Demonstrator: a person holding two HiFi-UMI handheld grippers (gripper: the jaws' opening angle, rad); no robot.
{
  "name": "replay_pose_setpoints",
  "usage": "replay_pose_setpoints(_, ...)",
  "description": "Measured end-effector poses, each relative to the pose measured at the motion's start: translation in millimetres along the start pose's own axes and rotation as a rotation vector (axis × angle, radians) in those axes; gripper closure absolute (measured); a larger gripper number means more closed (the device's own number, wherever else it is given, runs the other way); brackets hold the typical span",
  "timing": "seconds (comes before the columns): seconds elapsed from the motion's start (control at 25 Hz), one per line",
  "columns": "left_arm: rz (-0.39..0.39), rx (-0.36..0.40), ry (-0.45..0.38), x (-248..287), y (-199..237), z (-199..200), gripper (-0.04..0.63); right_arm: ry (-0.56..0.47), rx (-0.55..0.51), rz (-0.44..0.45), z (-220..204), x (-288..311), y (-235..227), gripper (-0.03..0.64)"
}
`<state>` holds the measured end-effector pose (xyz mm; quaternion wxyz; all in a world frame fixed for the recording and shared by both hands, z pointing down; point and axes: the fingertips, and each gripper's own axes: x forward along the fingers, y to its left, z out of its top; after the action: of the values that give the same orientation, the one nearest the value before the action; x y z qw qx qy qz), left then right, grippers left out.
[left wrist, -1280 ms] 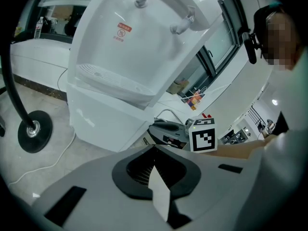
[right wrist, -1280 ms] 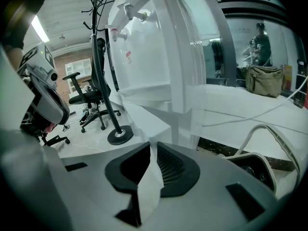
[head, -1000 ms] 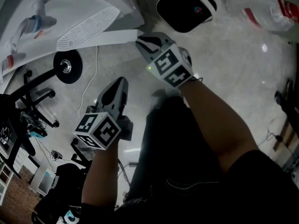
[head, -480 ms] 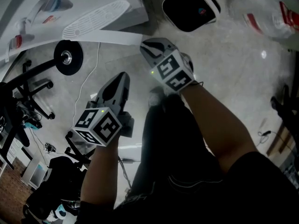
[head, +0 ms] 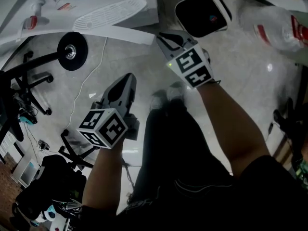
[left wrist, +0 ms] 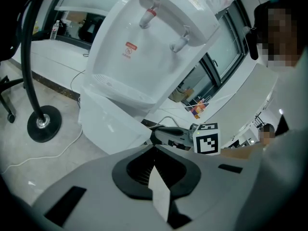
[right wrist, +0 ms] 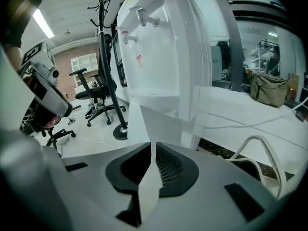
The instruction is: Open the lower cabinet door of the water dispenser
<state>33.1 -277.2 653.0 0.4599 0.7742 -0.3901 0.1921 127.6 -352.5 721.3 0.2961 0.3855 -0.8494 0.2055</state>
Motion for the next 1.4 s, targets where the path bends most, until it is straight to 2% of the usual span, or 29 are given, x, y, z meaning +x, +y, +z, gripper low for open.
replay_pose_setpoints(0.2,0.0,-0.002,-0.016,-8.6,-9.3,2.0,0.595,-0.001,-0.046,0.031,16.4,-5.5,-2.2,0.592)
replay_pose_setpoints(0.44,0.003,0.0,-0.032,-8.8,-7.9,4.7,0.595,0.042,-0.088,0.034,13.3,0.3,-4.5,0.603)
replay_pose_setpoints(0.84,0.005,0.007,0.052,12.5,7.1,-21.5,0.595,0.097,-0.065,-0.001,2.3,8.2,-4.2,0.604)
replay_pose_setpoints(1.4,-0.005,-0.003,0.042,-5.2,29.0,-16.2,0.595,0.179,-0.133,0.088,-9.8,14.2,60.3,0.604)
